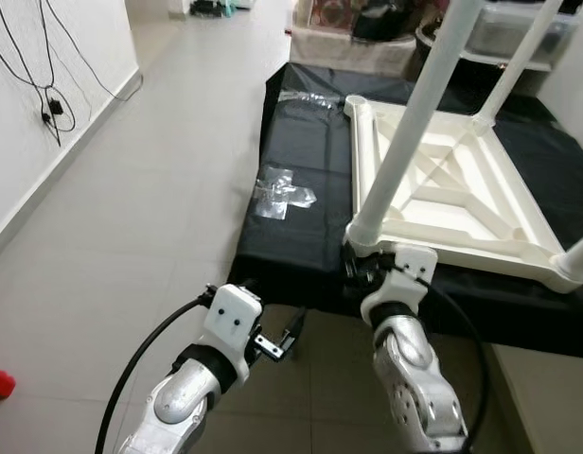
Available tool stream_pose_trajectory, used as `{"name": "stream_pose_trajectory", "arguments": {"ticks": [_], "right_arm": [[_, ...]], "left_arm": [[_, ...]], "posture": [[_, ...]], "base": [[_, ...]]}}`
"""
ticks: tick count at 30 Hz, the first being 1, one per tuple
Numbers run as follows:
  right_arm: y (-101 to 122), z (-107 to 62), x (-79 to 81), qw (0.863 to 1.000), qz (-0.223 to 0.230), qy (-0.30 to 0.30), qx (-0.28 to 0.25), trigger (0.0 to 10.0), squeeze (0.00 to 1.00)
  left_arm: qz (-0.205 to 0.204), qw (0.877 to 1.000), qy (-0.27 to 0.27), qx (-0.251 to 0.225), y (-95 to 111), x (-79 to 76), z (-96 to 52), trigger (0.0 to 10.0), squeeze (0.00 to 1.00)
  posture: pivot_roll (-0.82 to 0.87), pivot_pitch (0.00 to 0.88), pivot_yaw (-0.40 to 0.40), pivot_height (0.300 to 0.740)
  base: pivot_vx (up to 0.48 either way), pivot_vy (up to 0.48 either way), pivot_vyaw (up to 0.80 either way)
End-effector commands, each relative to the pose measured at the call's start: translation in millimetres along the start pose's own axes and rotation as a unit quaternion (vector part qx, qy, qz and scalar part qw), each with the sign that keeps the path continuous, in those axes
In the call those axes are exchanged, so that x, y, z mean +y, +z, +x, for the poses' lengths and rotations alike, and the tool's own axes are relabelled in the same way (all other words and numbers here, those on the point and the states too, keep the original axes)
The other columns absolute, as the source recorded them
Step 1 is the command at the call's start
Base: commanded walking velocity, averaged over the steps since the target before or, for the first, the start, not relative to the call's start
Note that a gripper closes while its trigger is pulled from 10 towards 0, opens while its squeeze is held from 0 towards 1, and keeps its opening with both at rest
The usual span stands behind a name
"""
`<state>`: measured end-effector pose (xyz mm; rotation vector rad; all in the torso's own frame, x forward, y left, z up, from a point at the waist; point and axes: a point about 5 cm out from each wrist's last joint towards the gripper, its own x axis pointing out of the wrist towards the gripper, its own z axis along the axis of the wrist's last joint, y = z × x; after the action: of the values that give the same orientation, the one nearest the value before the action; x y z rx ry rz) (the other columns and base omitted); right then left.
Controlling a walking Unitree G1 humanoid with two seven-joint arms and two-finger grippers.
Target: Building children table
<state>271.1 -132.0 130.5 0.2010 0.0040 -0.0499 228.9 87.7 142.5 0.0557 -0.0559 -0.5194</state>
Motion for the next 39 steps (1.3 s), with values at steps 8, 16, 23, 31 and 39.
{"name": "stream_pose_trajectory", "arguments": {"ticks": [8,16,23,31,39], "right_arm": [[-17.9,-39.1,-19.4,0.999,-0.023,-0.044,0.021,10.0,0.00],[-21.0,-39.9,-24.0,0.998,-0.026,-0.054,0.028,10.0,0.00],[-19.3,-41.3,-29.9,0.998,-0.028,-0.039,0.045,10.0,0.00],[-15.0,-36.5,-31.4,0.999,-0.023,-0.016,0.046,10.0,0.00],[-2.6,-16.6,-41.7,0.996,-0.031,0.068,0.040,10.0,0.00]], "left_arm": [[-0.073,0.994,0.030,0.070,-29.7,4.2,6.4,10.0,0.00],[-0.085,0.992,0.040,0.084,-37.2,7.0,8.8,10.0,0.00],[-0.111,0.988,0.070,0.081,-38.8,10.1,8.0,10.0,0.00],[-0.107,0.989,0.073,0.070,-35.1,10.0,8.9,10.0,0.00],[-0.103,0.991,0.070,0.056,-30.0,7.8,8.9,10.0,0.00]], "posture": [[0.11,0.012,-0.107,0.740],[0.11,0.000,-0.105,0.740],[0.11,0.001,-0.120,0.740],[0.11,0.018,-0.124,0.740],[0.11,0.030,-0.128,0.740]], "base": [[0.000,-0.036,0.00],[0.217,-0.366,0.00],[0.111,-0.138,0.00],[0.000,0.000,0.00],[0.000,0.000,0.00]]}}
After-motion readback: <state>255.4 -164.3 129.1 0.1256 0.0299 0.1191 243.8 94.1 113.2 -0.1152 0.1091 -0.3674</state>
